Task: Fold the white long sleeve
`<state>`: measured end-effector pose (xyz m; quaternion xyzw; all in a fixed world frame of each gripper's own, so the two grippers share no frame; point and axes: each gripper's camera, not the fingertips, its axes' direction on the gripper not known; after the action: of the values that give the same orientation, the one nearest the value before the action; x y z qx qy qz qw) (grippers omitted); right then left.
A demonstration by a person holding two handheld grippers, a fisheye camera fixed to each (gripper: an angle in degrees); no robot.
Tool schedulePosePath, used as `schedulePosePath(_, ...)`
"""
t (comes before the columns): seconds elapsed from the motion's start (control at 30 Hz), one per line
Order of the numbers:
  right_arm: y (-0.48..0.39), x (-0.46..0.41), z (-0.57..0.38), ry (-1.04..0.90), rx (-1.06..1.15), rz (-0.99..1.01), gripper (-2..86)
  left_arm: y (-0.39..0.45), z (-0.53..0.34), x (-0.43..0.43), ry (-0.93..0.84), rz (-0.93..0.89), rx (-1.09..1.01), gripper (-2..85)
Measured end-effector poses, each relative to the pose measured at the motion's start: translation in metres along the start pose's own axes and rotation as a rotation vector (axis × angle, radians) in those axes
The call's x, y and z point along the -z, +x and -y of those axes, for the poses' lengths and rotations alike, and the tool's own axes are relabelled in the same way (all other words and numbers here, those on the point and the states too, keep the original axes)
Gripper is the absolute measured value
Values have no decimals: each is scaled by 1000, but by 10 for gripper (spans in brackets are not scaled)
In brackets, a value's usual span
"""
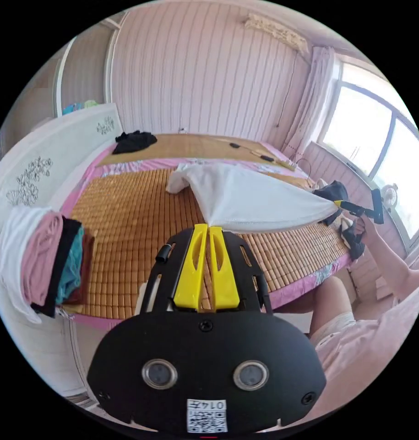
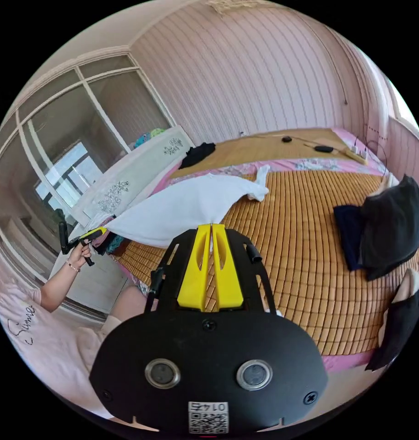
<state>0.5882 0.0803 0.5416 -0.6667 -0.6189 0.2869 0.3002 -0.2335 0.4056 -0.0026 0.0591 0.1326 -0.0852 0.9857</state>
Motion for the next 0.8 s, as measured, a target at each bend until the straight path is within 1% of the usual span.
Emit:
schedulePosePath(0.03, 11, -28, -12, -77, -65, -15, -1, -2, -9, -14, -34, 5, 12, -10)
schedulePosePath(0.13, 25, -74, -34, -224, -176, -44, -1, -11, -45, -66, -177, 30, 50, -10)
schedulePosePath(0.2, 26, -88, -42, -271, -207, -57, -1, -14, -66, -93, -285, 43, 39, -10)
schedulePosePath(0.27, 25, -95, -46, -311, -227, -67, -1, -16, -76, -103, -322, 43, 18, -10)
schedulePosePath(0.5, 8, -88, -44, -351, -221, -67, -2, -39, -88, -109, -339, 3, 14, -10)
schedulePosePath(0.63, -3, -89, -37, -373, -236, -114, -3, -49, -86, -112, -345, 21, 9, -10)
schedulePosePath(0.67, -4, -90, -36, -376, -245, -107, -2, -51, -86, -115, -348, -3, -3, -10)
schedulePosePath(0.8, -22, -105, -22, -398, -244, -111, 7, -60, -87, -138, -394, 19, -19, -10)
